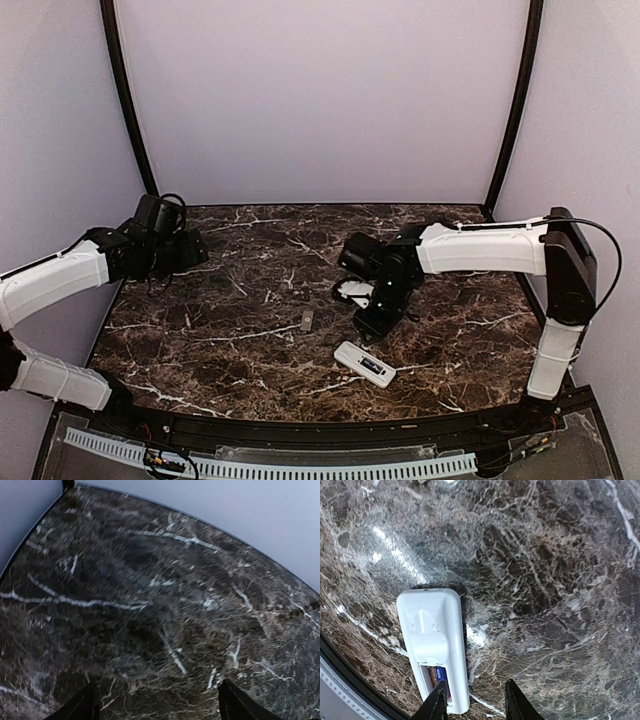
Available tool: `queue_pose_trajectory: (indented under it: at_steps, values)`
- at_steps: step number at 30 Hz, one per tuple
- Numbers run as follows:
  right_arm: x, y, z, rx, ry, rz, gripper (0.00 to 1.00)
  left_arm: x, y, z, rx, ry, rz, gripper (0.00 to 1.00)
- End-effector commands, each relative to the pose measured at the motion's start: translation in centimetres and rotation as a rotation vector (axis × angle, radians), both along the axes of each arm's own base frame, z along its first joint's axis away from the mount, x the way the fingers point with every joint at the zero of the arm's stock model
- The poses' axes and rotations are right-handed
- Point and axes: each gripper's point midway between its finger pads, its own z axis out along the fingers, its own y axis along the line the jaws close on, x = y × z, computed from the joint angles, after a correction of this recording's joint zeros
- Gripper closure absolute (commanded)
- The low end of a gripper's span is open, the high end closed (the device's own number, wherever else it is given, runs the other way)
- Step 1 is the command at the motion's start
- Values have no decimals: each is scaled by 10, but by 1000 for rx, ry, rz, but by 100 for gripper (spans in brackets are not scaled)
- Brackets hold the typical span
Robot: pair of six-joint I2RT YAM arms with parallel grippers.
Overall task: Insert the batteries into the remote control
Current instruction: Pick up the battery from the center of the board.
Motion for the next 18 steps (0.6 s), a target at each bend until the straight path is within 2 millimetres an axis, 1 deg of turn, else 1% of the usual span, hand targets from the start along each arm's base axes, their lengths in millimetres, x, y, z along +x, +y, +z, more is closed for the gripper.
queue_pose_trajectory:
  at_steps: [1, 2, 4, 6, 8, 10, 11, 12, 13, 15, 18]
  values:
    - [16, 3, 25, 36, -83, -17, 63, -62, 43, -99, -108, 388, 286, 17]
    - [16, 1, 23, 29, -82, -15, 63, -65, 52, -107, -115, 406, 319, 16]
    - [15, -4, 20, 16, -86, -16, 63, -67, 61, -114, -121, 425, 342, 15]
    - [13, -7, 18, 16, -87, -20, 63, -65, 64, -119, -109, 431, 335, 13]
    - [12, -6, 18, 28, -88, -23, 64, -64, 67, -130, -101, 456, 337, 13]
    - [11, -6, 18, 36, -90, -28, 64, -67, 69, -144, -115, 504, 351, 15]
    - [11, -6, 18, 39, -91, -29, 64, -68, 68, -152, -121, 533, 352, 18]
    - [11, -6, 17, 38, -92, -29, 64, -67, 71, -156, -126, 539, 361, 20]
    - [11, -7, 18, 39, -94, -28, 64, -68, 71, -162, -122, 559, 362, 25]
    - [11, -9, 16, 32, -97, -26, 64, -67, 70, -168, -121, 575, 353, 31]
    - [11, -10, 15, 24, -97, -23, 64, -66, 65, -177, -132, 603, 331, 33]
